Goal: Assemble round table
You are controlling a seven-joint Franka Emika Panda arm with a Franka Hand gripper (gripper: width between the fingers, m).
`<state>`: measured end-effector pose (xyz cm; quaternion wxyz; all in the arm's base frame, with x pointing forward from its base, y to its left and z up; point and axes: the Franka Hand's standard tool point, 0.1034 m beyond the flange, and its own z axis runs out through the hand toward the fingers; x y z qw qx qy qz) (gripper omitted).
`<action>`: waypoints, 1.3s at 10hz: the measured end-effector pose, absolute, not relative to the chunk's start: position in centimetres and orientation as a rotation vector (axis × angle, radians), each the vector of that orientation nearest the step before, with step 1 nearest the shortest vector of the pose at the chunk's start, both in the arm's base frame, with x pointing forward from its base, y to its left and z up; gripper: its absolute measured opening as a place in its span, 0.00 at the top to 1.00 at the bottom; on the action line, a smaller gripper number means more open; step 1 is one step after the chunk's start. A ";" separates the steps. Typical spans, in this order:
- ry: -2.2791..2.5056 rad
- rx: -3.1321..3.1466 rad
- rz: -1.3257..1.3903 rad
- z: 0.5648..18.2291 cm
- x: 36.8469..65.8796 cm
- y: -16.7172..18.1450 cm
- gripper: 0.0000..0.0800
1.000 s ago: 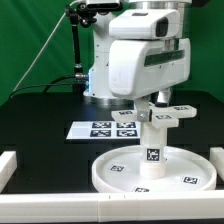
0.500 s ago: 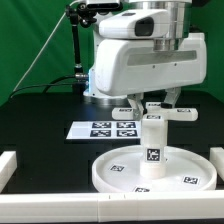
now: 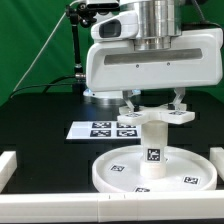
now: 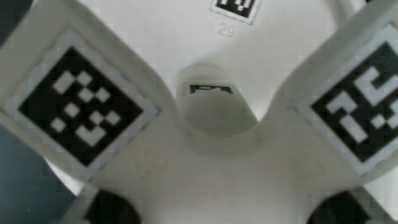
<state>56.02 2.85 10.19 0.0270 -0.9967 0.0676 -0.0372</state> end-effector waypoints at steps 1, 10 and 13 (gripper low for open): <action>0.279 -3.070 -0.113 10.2 56.0 2.9 0.44; 1.524 -2.546 -0.083 10.1 55.9 3.7 0.44; 1.975 -2.178 -0.019 10.1 56.0 3.9 0.44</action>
Offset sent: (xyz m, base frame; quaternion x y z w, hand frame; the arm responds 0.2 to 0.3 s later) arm 0.0000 0.0000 0.0000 0.0000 0.0000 0.1296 0.9916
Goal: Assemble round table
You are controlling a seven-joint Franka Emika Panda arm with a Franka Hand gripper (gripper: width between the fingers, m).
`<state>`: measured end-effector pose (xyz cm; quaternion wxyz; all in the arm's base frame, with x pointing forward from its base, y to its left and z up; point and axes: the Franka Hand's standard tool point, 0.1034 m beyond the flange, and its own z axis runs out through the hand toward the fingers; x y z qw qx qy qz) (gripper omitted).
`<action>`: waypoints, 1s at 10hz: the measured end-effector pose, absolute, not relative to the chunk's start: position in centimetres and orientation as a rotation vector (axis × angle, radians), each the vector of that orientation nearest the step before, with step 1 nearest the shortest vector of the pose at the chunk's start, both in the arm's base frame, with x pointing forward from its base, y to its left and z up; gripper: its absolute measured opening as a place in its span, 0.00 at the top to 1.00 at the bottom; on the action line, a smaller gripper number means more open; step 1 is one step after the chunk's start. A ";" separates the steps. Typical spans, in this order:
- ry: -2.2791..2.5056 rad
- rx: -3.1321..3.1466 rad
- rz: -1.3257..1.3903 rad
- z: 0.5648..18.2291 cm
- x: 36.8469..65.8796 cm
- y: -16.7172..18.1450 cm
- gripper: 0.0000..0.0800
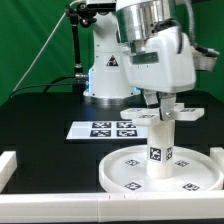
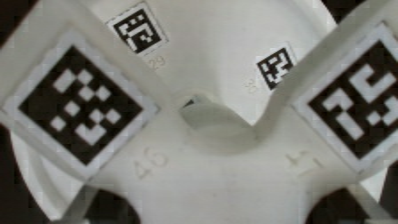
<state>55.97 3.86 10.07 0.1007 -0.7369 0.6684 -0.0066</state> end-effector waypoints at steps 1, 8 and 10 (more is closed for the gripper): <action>2.000 -2.155 -0.016 10.1 56.0 3.8 0.44; 1.830 -2.244 0.004 13.8 56.3 4.1 0.19; 1.709 -2.344 -0.015 13.7 56.3 4.2 0.19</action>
Offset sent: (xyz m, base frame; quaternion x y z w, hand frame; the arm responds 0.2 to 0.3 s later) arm -0.0033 -0.0047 0.0296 -0.0261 -0.0222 -0.0731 0.9967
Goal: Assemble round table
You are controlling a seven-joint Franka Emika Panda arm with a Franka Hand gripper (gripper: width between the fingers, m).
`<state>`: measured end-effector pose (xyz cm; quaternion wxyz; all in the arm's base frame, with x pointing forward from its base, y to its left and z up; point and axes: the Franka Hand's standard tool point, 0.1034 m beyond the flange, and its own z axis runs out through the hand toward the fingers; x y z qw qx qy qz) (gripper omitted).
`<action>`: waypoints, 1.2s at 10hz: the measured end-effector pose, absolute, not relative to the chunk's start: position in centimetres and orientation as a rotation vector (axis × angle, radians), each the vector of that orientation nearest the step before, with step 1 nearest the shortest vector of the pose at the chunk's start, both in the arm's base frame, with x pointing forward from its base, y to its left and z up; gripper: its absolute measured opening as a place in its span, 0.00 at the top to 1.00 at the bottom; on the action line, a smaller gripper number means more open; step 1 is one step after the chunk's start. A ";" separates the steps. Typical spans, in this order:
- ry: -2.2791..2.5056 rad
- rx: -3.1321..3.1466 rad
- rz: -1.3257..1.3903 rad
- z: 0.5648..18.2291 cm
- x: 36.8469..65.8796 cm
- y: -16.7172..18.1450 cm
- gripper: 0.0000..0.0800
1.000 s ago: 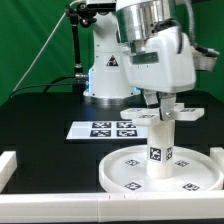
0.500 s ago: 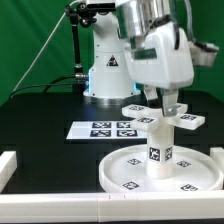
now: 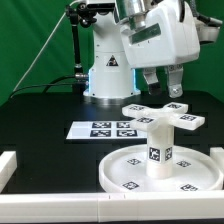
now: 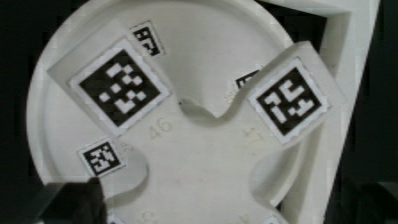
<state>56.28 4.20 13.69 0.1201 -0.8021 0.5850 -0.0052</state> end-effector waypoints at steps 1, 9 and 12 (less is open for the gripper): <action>1.462 -2.541 -0.062 13.7 56.3 4.5 0.19; 0.337 -2.947 -0.081 13.4 57.2 4.5 0.19; -0.441 -3.013 -0.152 13.3 57.2 4.4 0.19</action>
Offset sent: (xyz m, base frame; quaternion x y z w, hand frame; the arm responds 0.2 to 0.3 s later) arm 0.0228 0.0135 -0.0002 -0.0449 -0.0837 -0.3636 0.9267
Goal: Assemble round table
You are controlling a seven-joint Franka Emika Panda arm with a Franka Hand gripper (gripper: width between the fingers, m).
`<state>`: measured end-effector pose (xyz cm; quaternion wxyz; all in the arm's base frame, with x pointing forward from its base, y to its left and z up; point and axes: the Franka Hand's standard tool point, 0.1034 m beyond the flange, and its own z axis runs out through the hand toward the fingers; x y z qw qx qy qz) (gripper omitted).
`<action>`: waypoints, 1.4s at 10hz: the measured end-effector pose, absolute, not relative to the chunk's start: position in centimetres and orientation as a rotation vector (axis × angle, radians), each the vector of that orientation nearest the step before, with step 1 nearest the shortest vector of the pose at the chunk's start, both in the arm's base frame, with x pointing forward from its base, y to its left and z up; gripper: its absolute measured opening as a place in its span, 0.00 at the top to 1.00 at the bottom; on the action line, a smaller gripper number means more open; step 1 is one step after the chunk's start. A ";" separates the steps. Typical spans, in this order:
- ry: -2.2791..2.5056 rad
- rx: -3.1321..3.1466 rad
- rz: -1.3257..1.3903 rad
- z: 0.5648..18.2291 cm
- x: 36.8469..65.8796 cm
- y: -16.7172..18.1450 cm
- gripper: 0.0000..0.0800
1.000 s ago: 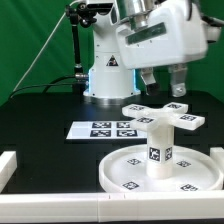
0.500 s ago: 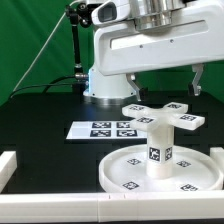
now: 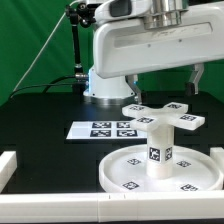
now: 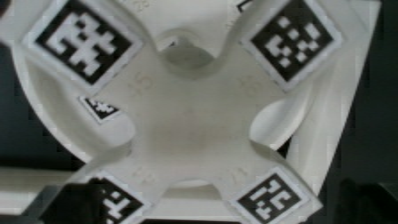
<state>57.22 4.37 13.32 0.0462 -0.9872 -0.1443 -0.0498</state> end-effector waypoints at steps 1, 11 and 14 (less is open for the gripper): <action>-0.623 -2.998 -0.126 13.2 57.2 4.5 0.19; -1.766 -2.585 -0.040 12.7 57.2 3.3 0.19; -1.982 -2.434 -0.043 12.7 57.3 3.0 0.19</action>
Offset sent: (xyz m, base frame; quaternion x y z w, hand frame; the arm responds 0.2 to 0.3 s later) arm 0.0000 0.0000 0.0000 0.0000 0.0000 -0.1296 0.9916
